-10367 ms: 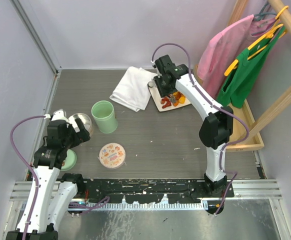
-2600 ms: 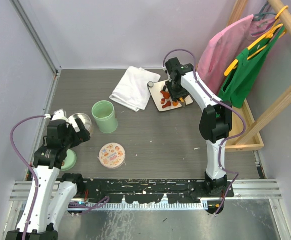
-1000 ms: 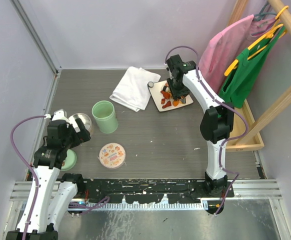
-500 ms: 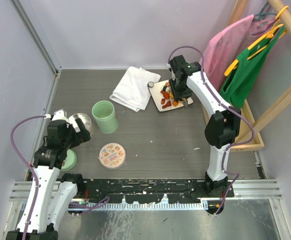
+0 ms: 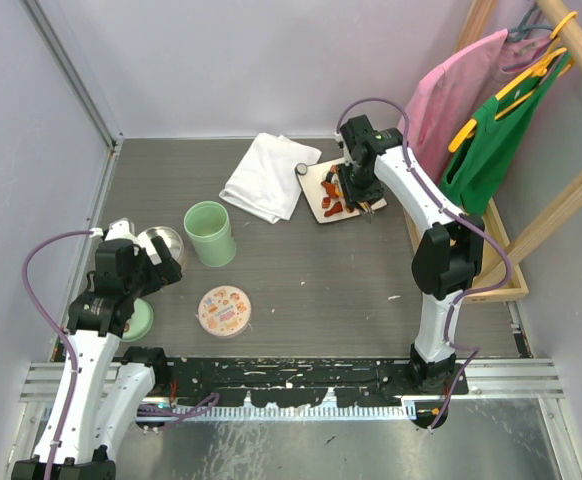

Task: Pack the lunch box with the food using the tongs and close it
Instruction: Pick up the fake food from the plate.

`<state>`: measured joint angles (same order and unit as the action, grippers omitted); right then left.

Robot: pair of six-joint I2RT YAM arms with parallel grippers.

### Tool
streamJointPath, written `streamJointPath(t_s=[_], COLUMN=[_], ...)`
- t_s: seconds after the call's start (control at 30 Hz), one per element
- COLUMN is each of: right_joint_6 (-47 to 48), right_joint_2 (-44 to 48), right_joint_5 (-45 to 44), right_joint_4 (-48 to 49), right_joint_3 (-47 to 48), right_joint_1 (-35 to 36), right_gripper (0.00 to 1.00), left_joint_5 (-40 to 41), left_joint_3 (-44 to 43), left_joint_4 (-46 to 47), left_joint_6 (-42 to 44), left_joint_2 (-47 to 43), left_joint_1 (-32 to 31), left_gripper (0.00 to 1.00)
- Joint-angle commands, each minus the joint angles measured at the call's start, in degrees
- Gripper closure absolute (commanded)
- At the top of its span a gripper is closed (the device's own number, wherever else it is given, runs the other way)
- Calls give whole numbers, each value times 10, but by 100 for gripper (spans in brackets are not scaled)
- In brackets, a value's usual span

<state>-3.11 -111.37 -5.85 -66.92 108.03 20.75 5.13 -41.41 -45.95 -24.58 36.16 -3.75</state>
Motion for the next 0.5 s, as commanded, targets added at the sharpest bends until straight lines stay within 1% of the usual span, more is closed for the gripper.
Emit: streamJointPath(t_s=[0.0, 0.47], right_joint_6=[-1, 0], right_joint_2=[19, 14], right_joint_5=[21, 19], right_joint_4=[24, 30], right_joint_3=[1, -15], right_joint_1=[1, 1], right_gripper=[53, 50], left_joint_5=[-5, -4], left_joint_3=[-4, -4], left_joint_4=[26, 26], left_joint_6=[4, 4], left_joint_2=[0, -1], left_joint_1=[-2, -2], left_gripper=[2, 2])
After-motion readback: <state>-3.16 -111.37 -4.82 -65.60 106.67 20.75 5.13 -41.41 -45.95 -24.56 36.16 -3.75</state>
